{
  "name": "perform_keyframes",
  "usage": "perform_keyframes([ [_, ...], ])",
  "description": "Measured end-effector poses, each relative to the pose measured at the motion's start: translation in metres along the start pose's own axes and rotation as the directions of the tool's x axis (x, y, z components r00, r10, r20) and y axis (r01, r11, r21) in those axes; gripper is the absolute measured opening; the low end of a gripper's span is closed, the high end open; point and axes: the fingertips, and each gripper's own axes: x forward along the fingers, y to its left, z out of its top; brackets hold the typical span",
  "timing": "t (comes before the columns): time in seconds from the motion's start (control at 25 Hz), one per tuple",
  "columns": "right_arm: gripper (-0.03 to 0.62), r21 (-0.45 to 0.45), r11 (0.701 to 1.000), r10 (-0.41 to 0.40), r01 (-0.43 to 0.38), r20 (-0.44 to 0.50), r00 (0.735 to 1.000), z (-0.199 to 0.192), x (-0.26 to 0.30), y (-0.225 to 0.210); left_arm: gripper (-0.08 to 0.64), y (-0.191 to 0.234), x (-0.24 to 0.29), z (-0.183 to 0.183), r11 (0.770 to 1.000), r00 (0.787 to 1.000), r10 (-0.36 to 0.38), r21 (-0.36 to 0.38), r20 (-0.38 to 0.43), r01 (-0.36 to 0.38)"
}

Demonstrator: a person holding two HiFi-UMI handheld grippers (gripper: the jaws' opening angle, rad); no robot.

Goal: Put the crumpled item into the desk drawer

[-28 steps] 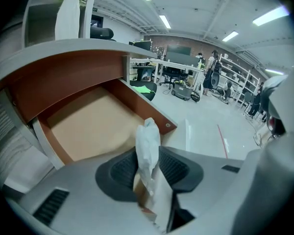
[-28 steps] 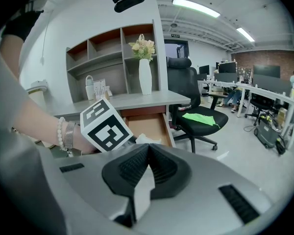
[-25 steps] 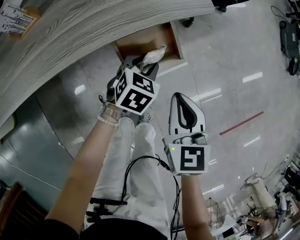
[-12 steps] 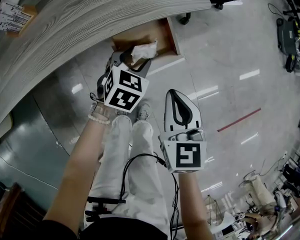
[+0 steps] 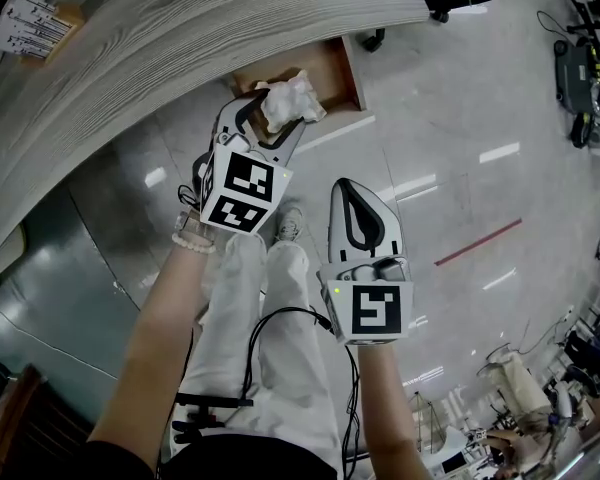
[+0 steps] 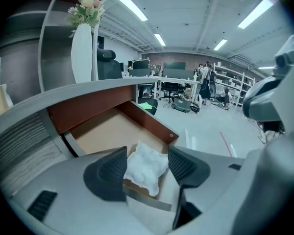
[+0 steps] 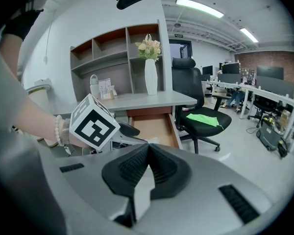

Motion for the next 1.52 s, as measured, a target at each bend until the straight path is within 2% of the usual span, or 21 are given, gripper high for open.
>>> perform_keyframes([
  [0.08,0.005,0.002,1.0,0.002,-0.002,-0.001,1.0,0.002,0.001,0.003,0.253,0.003,-0.003,-0.002,1.0,1.0,0.015,0.004,0.001,-0.015],
  [0.24,0.005,-0.001,1.0,0.006,-0.006,-0.003,1.0,0.002,0.001,0.008,0.055,0.006,-0.008,-0.006,0.999,0.999,0.035,-0.006,0.022,-0.035],
  [0.32,0.005,-0.006,1.0,0.006,-0.006,-0.006,1.0,0.002,0.001,0.01,0.012,0.003,-0.013,-0.004,0.999,0.999,0.006,-0.034,0.052,-0.004],
  [0.44,0.005,-0.011,1.0,0.004,-0.004,-0.009,1.0,0.003,0.0,0.011,0.012,-0.003,-0.021,-0.003,0.999,0.997,-0.031,-0.041,0.071,0.034],
  [0.68,0.005,-0.018,1.0,0.016,-0.016,0.013,1.0,0.016,-0.001,0.023,0.012,-0.01,-0.048,0.002,0.999,0.995,-0.041,-0.027,0.089,0.044],
  [1.0,0.005,-0.025,1.0,0.0,0.001,0.06,0.998,0.044,-0.015,0.028,0.012,-0.006,-0.104,0.025,0.998,0.991,-0.019,-0.058,0.132,0.026],
  [1.2,0.005,-0.033,0.999,-0.015,0.017,0.077,0.997,0.064,-0.032,0.027,0.012,-0.006,-0.141,0.047,0.999,0.987,-0.011,-0.031,0.163,0.016],
  [1.52,0.005,-0.045,0.999,-0.013,0.018,0.099,0.995,0.097,-0.06,0.035,0.012,-0.011,-0.197,0.085,0.999,0.973,0.011,-0.048,0.231,0.0],
])
